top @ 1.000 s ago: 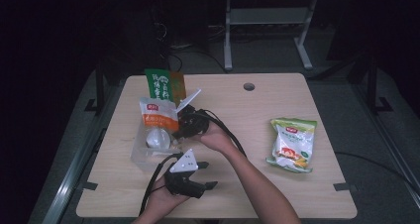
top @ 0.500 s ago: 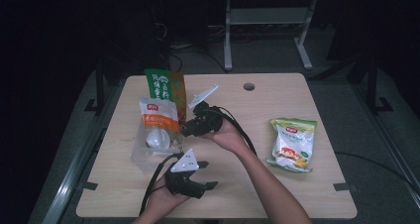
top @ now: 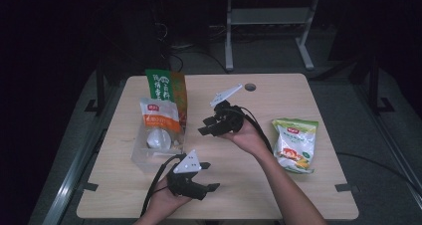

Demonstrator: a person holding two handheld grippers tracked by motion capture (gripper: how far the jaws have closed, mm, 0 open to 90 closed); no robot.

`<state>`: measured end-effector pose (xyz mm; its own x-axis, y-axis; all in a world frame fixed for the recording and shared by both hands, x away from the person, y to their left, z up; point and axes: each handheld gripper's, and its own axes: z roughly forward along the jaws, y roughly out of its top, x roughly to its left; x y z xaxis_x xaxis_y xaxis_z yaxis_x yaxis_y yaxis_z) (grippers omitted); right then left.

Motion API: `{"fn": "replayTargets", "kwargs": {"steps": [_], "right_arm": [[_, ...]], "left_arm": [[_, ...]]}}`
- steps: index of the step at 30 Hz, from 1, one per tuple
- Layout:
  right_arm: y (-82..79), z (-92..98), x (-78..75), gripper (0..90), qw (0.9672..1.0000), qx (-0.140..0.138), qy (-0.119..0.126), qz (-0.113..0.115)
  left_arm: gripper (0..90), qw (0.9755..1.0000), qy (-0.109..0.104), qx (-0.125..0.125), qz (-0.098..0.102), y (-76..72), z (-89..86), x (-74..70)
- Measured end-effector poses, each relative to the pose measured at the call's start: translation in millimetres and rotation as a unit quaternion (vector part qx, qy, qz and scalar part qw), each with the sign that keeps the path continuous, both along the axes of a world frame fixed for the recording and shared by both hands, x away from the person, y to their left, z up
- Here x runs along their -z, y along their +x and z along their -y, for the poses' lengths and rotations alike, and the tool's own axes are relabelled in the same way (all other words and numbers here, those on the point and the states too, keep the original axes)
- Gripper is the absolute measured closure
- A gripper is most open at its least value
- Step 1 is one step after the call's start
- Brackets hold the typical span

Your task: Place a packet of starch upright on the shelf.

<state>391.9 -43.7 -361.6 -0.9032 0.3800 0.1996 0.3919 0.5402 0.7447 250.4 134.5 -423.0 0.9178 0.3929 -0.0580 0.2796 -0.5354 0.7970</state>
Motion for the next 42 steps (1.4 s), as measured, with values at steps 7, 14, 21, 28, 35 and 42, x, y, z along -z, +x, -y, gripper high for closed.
{"fn": "replayTargets", "kwargs": {"steps": [7, 14, 21, 28, 35, 42], "right_arm": [[-2.2, 22.2, 0.3, 51.8, 0.9998, 0.019, -0.004, 0.003], [-7.4, 44.9, -0.3, 49.1, 0.9992, 0.04, -0.007, 0.004], [-13.6, 67.5, -0.4, 46.6, 0.998, 0.061, -0.015, 0.002], [-20.8, 96.7, 2.5, 43.3, 0.9963, 0.085, -0.015, -0.004], [-28.8, 126.9, 5.9, 40.3, 0.9934, 0.114, -0.008, -0.005], [-39.9, 162.9, 11.2, 37.7, 0.9881, 0.153, -0.014, -0.01]], "left_arm": [[28.9, 1.0, -0.005, -0.002, -0.004, -0.2, 0.2, 0.2], [28.9, 1.0, -0.006, -0.004, -0.004, -0.1, 0.0, 0.1], [28.7, 1.0, -0.007, -0.003, -0.006, 0.1, 1.1, 0.5], [28.7, 1.0, -0.004, -0.004, -0.006, 3.0, 2.0, 0.9], [28.6, 0.9999, -0.007, -0.007, -0.009, 5.1, 4.2, 0.9], [28.4, 0.9999, -0.01, -0.004, -0.01, 6.4, 11.0, 0.1]]}}
